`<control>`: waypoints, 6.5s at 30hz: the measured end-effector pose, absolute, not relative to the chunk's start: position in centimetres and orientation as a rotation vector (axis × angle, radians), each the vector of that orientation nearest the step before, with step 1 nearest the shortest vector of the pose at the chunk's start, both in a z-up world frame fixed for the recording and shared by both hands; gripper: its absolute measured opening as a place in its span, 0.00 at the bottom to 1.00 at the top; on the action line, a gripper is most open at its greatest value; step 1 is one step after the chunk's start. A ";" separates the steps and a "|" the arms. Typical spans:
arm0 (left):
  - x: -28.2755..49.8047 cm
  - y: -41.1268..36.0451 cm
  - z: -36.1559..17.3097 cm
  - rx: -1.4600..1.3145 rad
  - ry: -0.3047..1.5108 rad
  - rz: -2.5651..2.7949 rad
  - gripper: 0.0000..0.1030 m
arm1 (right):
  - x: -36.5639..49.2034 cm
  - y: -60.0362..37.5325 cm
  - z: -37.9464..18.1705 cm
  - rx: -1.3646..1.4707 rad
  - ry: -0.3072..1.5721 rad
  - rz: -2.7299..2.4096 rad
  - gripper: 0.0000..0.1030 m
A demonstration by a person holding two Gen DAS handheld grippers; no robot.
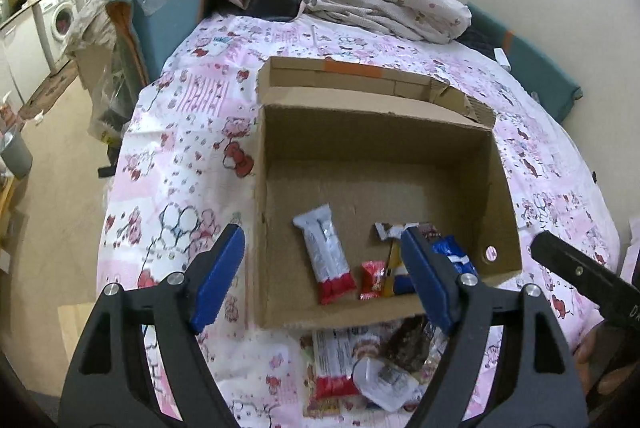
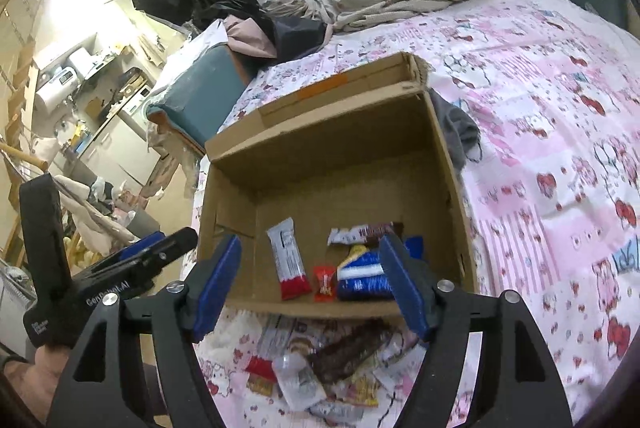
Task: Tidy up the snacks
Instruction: 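Withdraw both tools from the box toward the remaining snacks, then grasp another white-and-red bar with the left gripper while the right gripper grasps a blue-and-white stick snack, then carry both snacks over the box and open both grippers to drop them, then withdraw both tools from the box toward the remaining snacks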
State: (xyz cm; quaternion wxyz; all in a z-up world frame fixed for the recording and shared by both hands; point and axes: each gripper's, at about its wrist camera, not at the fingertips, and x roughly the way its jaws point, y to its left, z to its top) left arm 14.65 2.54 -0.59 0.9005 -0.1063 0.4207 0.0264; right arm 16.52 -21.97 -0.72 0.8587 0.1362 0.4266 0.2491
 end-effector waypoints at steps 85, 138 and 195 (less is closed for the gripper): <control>7.6 -0.6 -6.1 -0.309 1.226 -0.099 0.28 | 15.8 -24.5 -15.7 0.407 1.416 0.122 0.18; 16.9 2.3 2.7 -0.198 0.902 0.012 0.28 | 20.6 -23.7 0.6 0.389 0.893 0.572 0.17; 18.2 1.2 -1.7 -0.236 0.901 -0.023 0.77 | 22.1 -22.9 -4.2 0.375 1.008 0.484 0.78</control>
